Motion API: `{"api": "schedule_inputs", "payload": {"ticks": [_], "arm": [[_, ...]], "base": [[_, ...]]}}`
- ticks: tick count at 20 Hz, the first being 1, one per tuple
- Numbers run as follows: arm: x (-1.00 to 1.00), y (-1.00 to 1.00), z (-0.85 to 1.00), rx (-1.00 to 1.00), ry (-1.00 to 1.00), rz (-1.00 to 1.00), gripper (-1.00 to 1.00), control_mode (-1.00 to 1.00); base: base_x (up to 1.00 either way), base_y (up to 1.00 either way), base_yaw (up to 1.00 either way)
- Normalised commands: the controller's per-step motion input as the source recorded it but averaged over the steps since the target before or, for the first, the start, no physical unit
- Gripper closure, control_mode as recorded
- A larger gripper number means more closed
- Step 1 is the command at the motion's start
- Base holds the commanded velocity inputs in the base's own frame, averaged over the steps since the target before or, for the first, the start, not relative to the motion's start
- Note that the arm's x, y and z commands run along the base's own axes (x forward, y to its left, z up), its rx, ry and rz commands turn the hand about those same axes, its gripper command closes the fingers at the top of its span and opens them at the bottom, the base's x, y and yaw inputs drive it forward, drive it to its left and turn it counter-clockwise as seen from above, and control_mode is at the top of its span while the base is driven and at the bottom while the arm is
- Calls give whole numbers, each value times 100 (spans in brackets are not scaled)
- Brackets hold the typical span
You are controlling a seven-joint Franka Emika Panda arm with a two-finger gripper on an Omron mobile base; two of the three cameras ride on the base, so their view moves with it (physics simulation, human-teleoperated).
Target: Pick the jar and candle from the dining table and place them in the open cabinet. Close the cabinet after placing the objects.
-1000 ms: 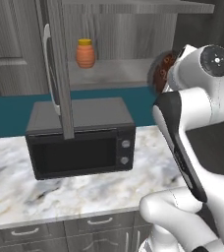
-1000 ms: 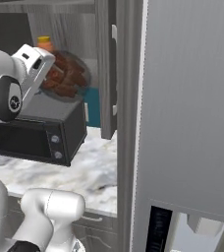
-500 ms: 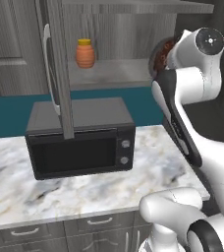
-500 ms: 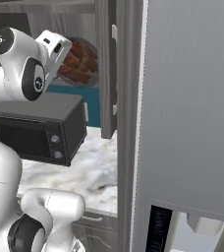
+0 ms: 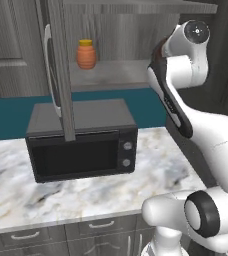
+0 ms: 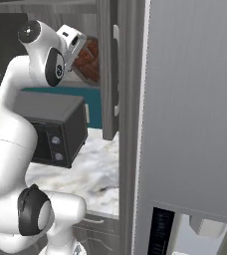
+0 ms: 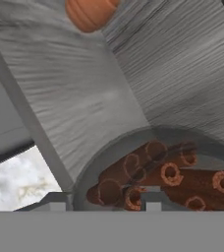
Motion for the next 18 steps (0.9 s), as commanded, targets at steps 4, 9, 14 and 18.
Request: {"api": "schedule_inputs", "payload": {"ticks": [4, 9, 14, 18], "arm": [[86, -9, -24, -2, 2, 0, 100, -100], [81, -10, -25, -5, 0, 0, 100, -100], [51, -8, -31, -10, -1, 0, 100, -100], [24, -1, -9, -2, -1, 0, 100, -100]], "base": [[0, 0, 0], [0, 0, 0], [0, 0, 0], [0, 0, 0]]}}
